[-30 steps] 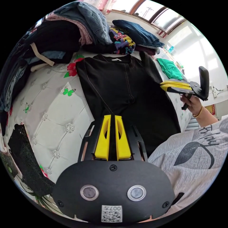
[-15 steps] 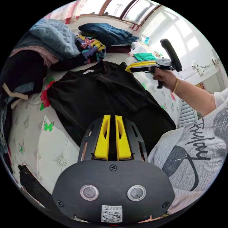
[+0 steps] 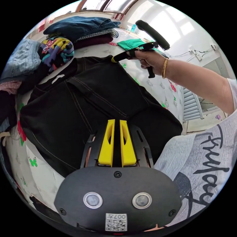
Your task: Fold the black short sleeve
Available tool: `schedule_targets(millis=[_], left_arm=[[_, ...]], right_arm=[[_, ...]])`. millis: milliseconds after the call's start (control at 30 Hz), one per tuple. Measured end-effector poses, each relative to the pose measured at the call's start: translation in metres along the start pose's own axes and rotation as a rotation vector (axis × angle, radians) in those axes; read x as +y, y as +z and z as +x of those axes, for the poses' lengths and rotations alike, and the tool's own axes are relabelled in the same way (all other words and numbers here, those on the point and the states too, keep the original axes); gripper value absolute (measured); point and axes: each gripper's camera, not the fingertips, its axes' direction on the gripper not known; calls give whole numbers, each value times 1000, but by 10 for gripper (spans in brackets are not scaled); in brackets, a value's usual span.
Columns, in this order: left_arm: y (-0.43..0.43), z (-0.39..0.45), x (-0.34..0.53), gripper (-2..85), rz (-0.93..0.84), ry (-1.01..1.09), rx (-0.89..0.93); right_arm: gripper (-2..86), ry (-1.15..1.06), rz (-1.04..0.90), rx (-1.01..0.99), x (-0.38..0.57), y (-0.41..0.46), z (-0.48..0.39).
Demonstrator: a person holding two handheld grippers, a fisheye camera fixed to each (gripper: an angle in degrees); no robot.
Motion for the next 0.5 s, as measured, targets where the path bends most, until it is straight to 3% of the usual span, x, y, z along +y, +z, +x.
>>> schedule_targets(millis=[233,500], left_arm=[[-63,-22,97,38,40,-241,-110],[-99,-5,283,48,7,-678,-141]], right_arm=[[48,-5,40,-219,76,-42,-11],[91,70,-116,-181,242,-67,-9]])
